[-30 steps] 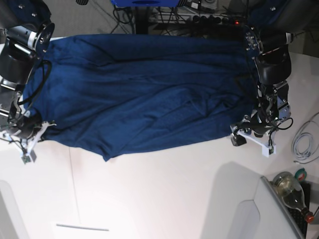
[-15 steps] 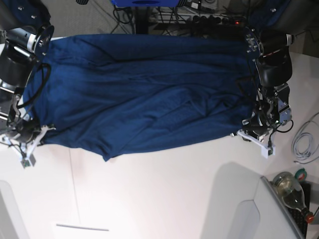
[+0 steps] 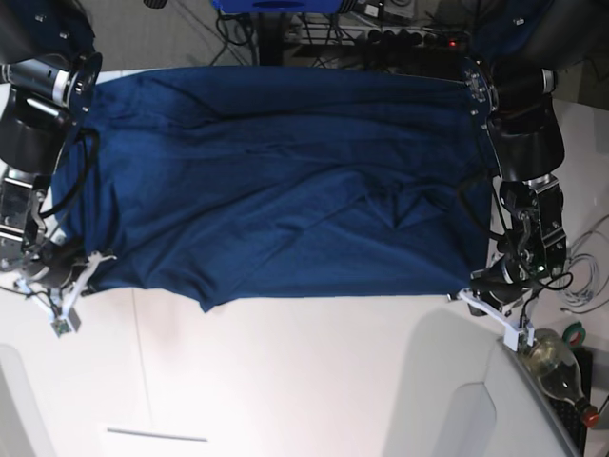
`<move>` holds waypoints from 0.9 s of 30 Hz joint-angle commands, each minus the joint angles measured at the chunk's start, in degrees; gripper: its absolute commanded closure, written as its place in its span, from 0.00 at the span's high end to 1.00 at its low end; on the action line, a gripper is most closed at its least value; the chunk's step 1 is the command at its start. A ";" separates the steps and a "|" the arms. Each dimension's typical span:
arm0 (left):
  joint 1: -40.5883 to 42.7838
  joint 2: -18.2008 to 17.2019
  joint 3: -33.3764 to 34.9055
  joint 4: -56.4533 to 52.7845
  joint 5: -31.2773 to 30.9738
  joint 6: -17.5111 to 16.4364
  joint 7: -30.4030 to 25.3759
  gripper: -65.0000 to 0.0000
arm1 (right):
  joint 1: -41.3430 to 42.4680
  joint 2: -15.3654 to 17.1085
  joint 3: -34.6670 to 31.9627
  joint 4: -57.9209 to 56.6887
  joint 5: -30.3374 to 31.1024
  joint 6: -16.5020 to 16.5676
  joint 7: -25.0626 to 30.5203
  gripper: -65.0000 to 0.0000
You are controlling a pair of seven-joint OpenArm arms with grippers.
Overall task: Layout the t-shirt on the table in an organized manner, then fold the t-shirt properly
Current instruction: 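Lift the hem edge with both grippers and fold it over toward the collar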
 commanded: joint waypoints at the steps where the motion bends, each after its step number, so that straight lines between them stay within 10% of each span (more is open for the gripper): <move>1: -0.97 -0.71 0.11 1.33 -0.67 -0.09 -1.13 0.00 | 1.26 1.01 0.14 0.91 0.63 0.23 1.14 0.00; 27: 27.51 2.19 -1.91 37.73 -0.85 -0.26 2.91 0.00 | -12.98 2.77 -3.82 16.29 0.63 0.23 1.14 0.00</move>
